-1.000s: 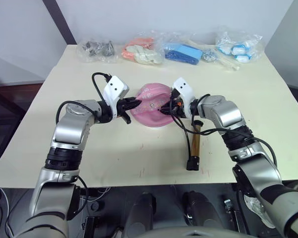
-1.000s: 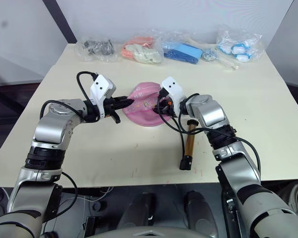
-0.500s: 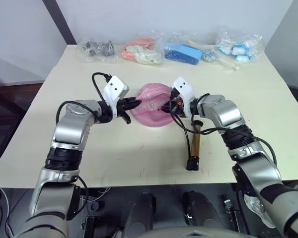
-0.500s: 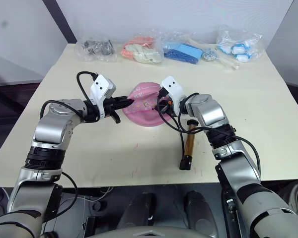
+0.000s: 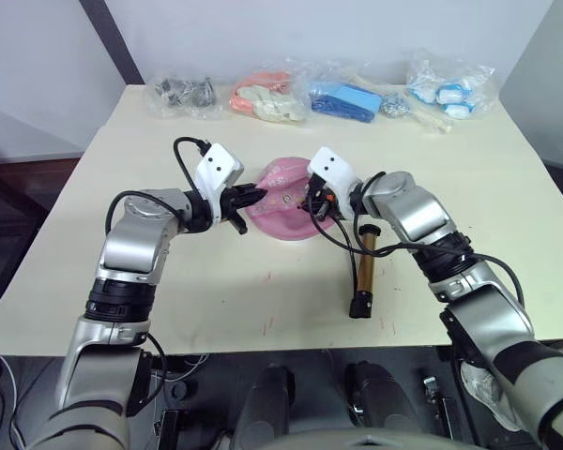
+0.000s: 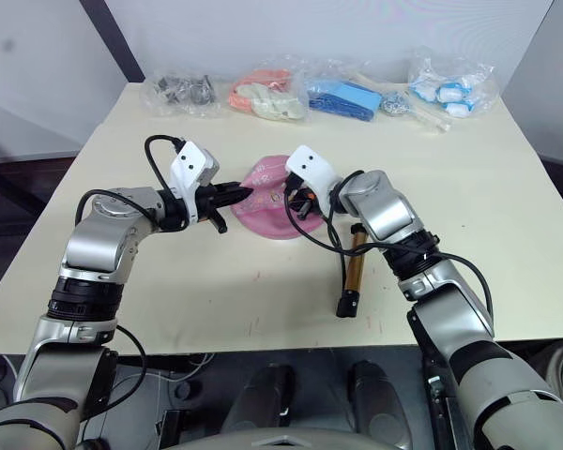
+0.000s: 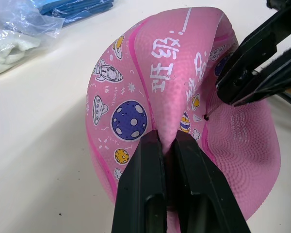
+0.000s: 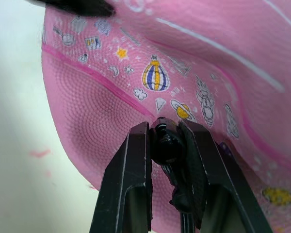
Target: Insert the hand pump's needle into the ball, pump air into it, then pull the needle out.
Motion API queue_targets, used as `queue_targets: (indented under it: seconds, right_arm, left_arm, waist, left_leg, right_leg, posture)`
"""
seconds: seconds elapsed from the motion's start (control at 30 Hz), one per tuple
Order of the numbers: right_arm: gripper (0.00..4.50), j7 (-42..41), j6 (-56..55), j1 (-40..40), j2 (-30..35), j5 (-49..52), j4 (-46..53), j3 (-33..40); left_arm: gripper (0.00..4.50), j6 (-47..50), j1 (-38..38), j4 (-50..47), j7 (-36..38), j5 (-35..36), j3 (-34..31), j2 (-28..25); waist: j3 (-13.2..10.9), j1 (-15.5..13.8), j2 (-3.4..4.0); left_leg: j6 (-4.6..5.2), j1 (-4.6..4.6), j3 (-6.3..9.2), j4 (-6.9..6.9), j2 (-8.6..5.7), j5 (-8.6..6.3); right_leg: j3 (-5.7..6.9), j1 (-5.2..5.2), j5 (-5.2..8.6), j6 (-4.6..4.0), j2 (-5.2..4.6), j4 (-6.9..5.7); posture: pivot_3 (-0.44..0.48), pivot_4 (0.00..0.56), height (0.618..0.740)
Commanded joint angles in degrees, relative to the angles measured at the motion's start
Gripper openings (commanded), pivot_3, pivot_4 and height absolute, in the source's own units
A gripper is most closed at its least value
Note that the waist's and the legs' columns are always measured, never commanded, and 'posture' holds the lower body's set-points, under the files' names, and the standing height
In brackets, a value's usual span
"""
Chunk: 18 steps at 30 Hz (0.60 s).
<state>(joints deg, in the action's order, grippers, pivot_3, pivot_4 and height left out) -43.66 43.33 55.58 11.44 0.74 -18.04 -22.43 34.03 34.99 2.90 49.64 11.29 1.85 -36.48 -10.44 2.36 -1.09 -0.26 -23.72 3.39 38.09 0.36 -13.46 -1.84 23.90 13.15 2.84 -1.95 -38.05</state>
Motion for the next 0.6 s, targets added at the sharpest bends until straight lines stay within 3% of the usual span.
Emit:
queue_targets:
  seconds: [0.03,0.47,0.6]
  right_arm:
    - [0.38,0.8,-0.4,1.8,-0.4,-2.0,1.1,-1.6]
    - [0.38,1.8,-3.1,4.6,-4.7,-7.1,-9.9,-5.7]
    - [0.38,2.1,-5.7,5.2,-6.4,-8.9,-15.3,-6.6]
  left_arm:
    - [0.00,0.4,-0.9,0.2,0.4,-0.1,1.4,0.1]
    - [0.00,0.7,-1.5,-0.2,0.0,0.1,1.7,0.4]
    - [0.00,1.0,-1.7,-0.3,-0.3,0.1,1.6,0.6]
  waist:
    - [0.0,0.0,0.00]
    - [0.0,0.2,0.02]
    - [0.0,0.4,0.01]
  left_leg:
    - [0.00,0.00,0.00,0.00,0.00,0.00]
    - [0.00,0.11,-0.02,0.01,0.01,0.00]
    - [0.00,0.59,-0.10,-0.04,0.07,0.00]
  right_leg:
    - [0.00,0.00,0.00,0.00,0.00,0.00]
    - [-0.03,-0.03,0.00,0.00,0.02,-0.06]
    - [-0.18,-0.40,-0.01,-0.02,0.13,-0.06]
  posture:
    - [0.000,0.150,0.740]
    - [0.000,0.150,0.740]
    - [0.000,0.150,0.740]
